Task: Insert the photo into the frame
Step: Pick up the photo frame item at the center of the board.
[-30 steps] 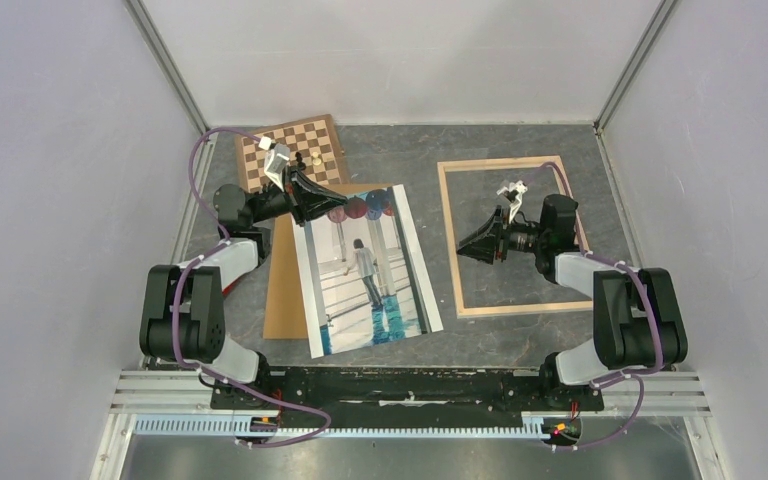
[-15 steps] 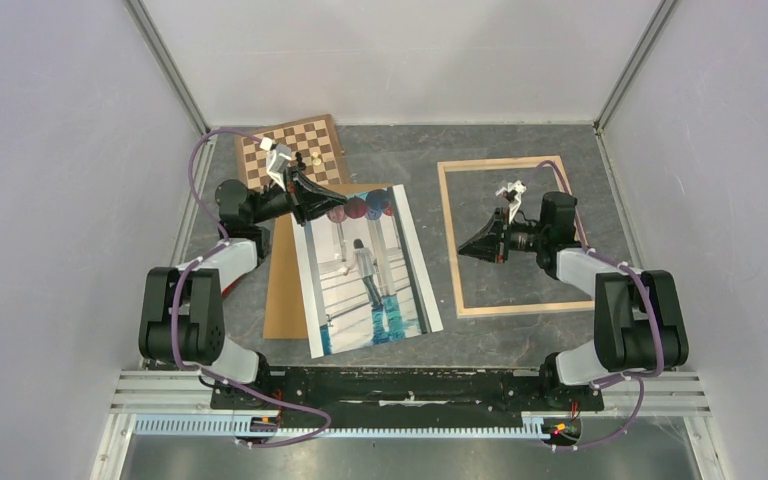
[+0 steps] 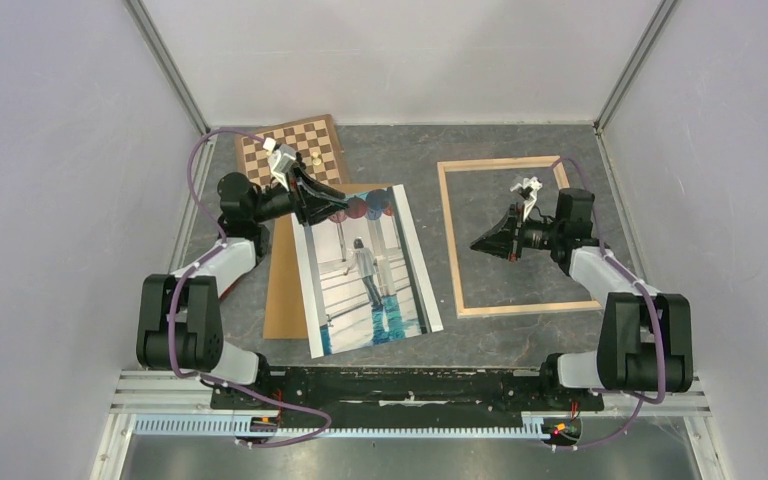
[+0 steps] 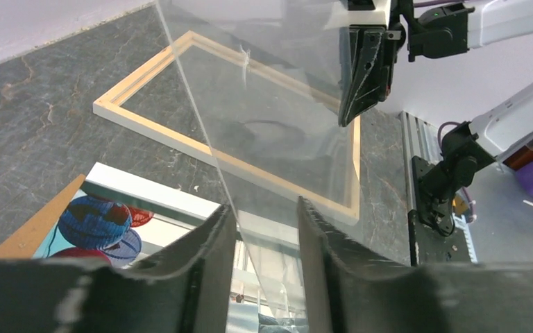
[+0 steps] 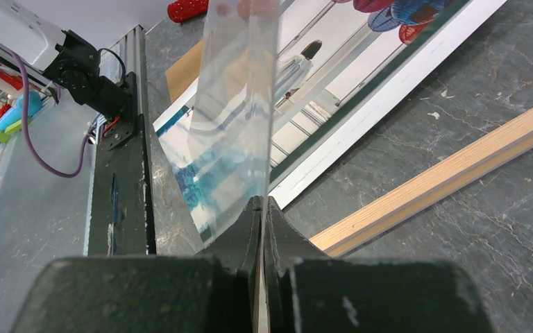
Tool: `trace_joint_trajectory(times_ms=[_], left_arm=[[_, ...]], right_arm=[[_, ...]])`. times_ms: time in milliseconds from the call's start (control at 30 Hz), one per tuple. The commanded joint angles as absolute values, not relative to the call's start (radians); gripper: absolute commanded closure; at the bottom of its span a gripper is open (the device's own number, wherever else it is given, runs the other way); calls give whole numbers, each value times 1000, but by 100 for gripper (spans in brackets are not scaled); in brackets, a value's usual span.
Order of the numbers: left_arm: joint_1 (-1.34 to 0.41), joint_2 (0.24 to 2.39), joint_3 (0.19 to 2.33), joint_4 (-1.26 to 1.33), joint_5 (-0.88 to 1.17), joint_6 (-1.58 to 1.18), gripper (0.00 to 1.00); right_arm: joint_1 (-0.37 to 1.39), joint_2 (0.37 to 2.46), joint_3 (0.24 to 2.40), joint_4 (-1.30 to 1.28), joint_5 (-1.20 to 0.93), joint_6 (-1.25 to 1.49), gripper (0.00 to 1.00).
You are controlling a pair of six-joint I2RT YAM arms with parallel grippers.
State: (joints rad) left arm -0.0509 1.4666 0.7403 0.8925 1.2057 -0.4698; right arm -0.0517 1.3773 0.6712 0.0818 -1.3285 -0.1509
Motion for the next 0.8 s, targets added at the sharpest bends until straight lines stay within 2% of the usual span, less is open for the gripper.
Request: trace_joint_trajectory(times_ms=[0, 67, 100, 133, 300, 433, 533, 767], left_arm=[[-48, 1428, 789, 828, 1172, -376, 50], [-48, 1428, 798, 807, 1157, -365, 37], [-48, 1430, 801, 800, 1151, -358, 28], [-48, 1430, 804, 789, 1146, -352, 25], [-48, 1409, 828, 653, 1091, -257, 22], [-50, 1378, 874, 433, 1053, -106, 21], [-54, 1359, 901, 292, 1027, -6, 20], [-149, 1324, 903, 92, 797, 164, 19]], right_arm=[[-71, 1318, 709, 49, -1294, -173, 100], [-72, 1299, 701, 49, -1284, -161, 100], [-74, 1292, 697, 49, -1270, -149, 100], [-75, 1284, 695, 49, -1265, -142, 100], [-98, 1269, 724, -10, -1198, -109, 100], [-112, 1310, 859, -358, -1119, -316, 100], [-130, 1318, 897, -454, -1052, -352, 100], [-163, 1316, 963, -573, -896, -389, 100]])
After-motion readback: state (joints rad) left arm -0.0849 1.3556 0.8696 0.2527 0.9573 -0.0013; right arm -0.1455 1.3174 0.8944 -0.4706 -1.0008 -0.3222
